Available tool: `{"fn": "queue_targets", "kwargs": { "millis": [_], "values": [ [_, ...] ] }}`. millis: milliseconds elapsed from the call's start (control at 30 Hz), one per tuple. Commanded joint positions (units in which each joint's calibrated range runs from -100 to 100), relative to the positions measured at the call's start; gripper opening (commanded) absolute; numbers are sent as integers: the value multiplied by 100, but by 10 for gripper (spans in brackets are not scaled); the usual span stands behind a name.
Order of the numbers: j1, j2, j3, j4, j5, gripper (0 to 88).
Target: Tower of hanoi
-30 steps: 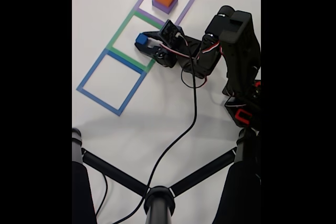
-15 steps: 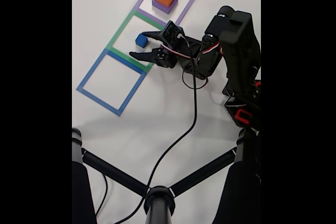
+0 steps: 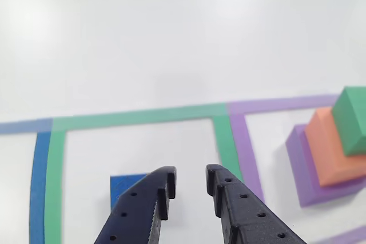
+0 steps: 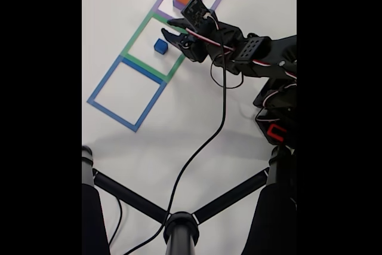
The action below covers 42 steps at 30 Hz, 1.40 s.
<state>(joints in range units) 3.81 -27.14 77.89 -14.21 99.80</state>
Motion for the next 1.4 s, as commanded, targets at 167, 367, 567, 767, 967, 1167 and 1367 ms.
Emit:
{"fn": "queue_targets", "kwargs": {
  "millis": [167,367,567,767,967,1167,1367],
  "values": [
    [630,-2390,-1633,4864,20,0],
    [1217,-2694,-3023,6767,20,0],
    [1644,-2630,-4604,8304,20,0],
    [1811,-2446,-5958,9535,20,24],
    [1987,-2510,-5722,9381,20,94],
    [2254,-3023,-3723,7341,20,247],
    [2444,-3063,-2351,5836,20,320]
  ]
}}
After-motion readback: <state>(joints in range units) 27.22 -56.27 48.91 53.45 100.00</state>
